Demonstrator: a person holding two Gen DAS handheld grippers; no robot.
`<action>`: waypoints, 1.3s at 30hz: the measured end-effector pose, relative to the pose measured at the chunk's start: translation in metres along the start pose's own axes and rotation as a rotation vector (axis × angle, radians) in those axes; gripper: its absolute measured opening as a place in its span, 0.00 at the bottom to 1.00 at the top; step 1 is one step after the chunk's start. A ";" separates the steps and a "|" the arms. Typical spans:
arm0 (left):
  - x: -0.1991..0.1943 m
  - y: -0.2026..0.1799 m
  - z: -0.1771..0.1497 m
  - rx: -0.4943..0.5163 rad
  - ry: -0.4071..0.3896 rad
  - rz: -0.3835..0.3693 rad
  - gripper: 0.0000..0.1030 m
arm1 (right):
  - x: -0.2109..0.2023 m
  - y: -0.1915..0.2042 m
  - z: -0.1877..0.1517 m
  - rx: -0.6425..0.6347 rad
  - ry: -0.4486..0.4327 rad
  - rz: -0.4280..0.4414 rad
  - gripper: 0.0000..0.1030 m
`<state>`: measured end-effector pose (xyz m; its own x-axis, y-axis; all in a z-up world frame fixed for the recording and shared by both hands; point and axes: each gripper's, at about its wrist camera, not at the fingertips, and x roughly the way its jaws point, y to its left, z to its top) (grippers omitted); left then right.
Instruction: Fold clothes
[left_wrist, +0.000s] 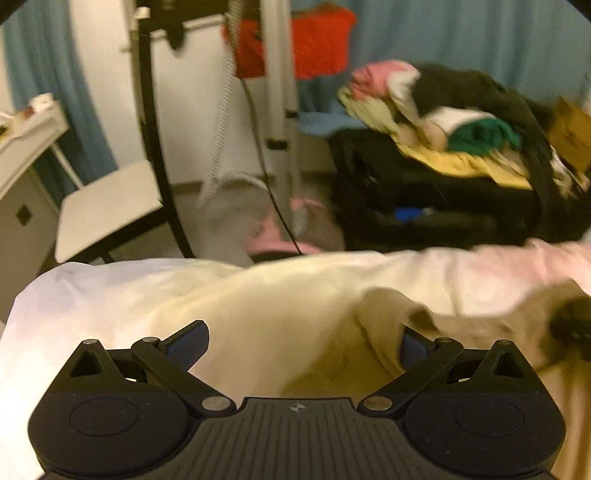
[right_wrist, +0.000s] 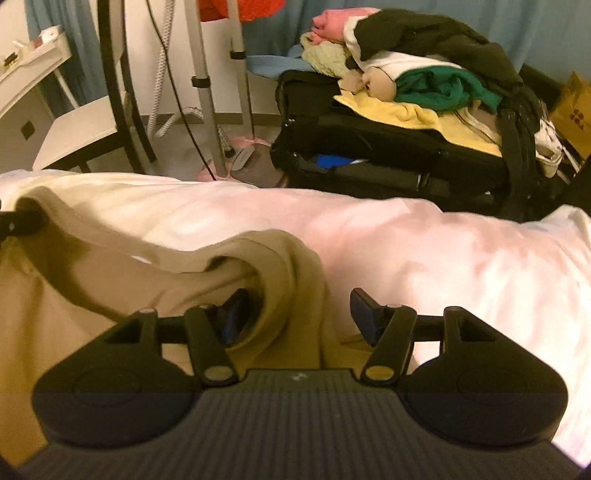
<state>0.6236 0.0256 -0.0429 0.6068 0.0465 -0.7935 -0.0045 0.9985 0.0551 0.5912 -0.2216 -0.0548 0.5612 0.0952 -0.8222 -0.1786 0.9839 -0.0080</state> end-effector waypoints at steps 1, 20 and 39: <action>-0.010 -0.001 -0.001 0.011 -0.002 -0.011 1.00 | -0.014 0.002 -0.010 0.014 -0.024 0.005 0.60; -0.311 0.029 -0.223 -0.245 -0.333 -0.135 1.00 | -0.302 0.040 -0.223 0.281 -0.485 0.136 0.61; -0.251 0.114 -0.281 -0.650 -0.285 -0.117 0.75 | -0.294 0.019 -0.371 0.417 -0.466 0.279 0.63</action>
<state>0.2479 0.1365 -0.0077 0.8160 0.0170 -0.5778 -0.3449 0.8165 -0.4631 0.1226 -0.2872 -0.0247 0.8452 0.3169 -0.4302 -0.0933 0.8803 0.4652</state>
